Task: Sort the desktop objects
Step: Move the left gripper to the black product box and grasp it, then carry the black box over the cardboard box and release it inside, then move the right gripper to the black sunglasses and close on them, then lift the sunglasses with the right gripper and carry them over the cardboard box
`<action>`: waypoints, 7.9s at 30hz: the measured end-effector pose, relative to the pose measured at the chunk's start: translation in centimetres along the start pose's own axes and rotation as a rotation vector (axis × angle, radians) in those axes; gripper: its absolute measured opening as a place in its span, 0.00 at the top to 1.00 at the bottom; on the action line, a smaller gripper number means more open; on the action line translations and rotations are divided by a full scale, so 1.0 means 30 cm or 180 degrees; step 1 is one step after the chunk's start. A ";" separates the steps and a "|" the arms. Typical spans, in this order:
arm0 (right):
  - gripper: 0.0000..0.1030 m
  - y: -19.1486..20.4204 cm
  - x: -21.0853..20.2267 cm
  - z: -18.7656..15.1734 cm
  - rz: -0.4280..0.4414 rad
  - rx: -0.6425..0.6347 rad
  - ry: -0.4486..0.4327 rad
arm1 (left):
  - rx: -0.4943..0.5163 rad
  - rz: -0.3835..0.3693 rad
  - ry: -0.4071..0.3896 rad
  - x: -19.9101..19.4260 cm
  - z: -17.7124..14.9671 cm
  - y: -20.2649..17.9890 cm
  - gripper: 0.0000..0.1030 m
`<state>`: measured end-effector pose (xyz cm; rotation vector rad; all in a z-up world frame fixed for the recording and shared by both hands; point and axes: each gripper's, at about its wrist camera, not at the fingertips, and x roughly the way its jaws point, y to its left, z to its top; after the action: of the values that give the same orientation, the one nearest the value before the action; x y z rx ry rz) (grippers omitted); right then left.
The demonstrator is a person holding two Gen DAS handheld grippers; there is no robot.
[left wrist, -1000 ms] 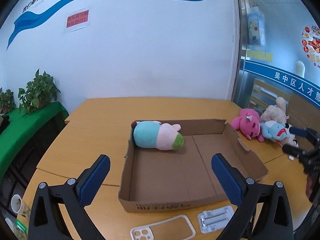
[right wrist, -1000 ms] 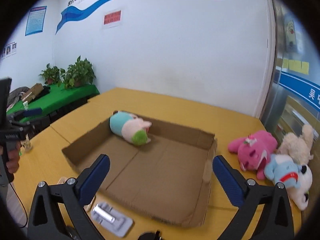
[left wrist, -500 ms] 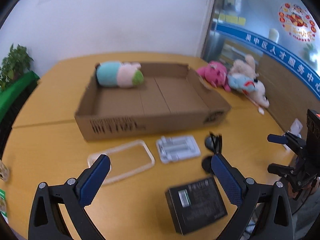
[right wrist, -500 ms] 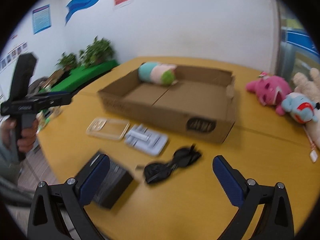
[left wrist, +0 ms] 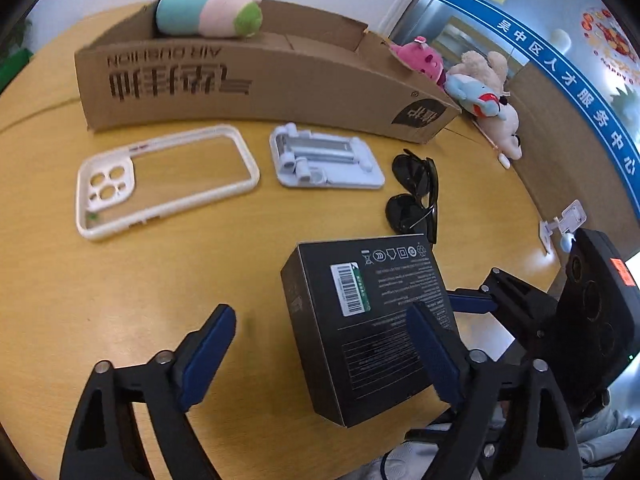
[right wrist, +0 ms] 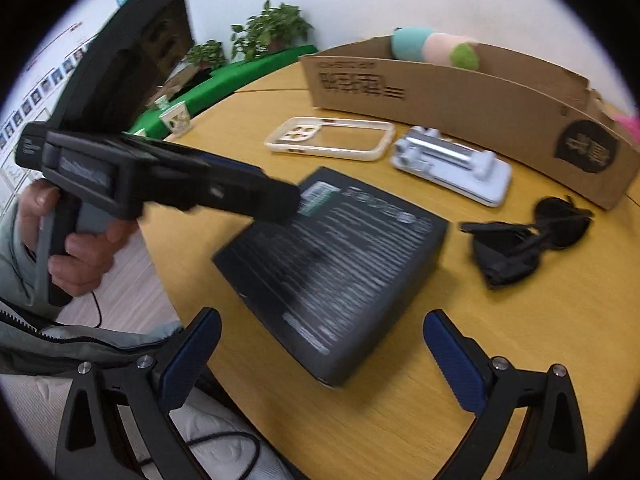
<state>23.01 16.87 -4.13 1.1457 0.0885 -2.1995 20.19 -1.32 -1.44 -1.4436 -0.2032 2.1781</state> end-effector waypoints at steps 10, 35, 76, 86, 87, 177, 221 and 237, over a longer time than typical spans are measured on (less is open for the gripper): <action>0.04 -0.015 0.053 0.017 -0.0220 -0.0220 0.0129 | -0.0314 -0.0398 0.0094 0.037 -0.011 0.050 0.35; 0.14 -0.022 -0.097 0.368 -0.0696 -0.0600 -0.0394 | 0.0386 -0.0305 -0.0771 -0.230 0.349 -0.061 0.41; 0.14 -0.701 -0.032 1.236 -0.0960 -0.0706 -0.0382 | 0.0553 -0.0004 -0.0907 0.045 1.535 -0.003 0.41; 0.14 -0.941 0.338 1.189 -0.0544 -0.0347 0.0191 | 0.0160 0.0174 -0.0134 0.433 1.569 0.109 0.41; 0.14 -0.957 0.365 1.176 -0.0505 -0.0295 0.0248 | 0.0149 0.0220 -0.0068 0.464 1.565 0.108 0.41; 0.45 -0.376 0.065 0.076 -0.1475 0.0681 0.0024 | 0.0045 -0.0618 0.0003 0.238 0.392 -0.226 0.09; 0.47 -0.405 -0.361 0.741 -0.2021 0.0282 -0.1760 | 0.1348 -0.1127 -0.0708 -0.189 1.100 -0.625 0.88; 0.47 -0.823 -0.111 1.047 -0.1684 0.0557 -0.1169 | 0.0710 -0.1163 -0.0127 0.253 1.553 -0.350 0.89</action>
<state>-12.09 27.36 12.15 0.8507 0.0450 -2.9051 -20.22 18.58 16.18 -1.1402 -0.2122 1.8673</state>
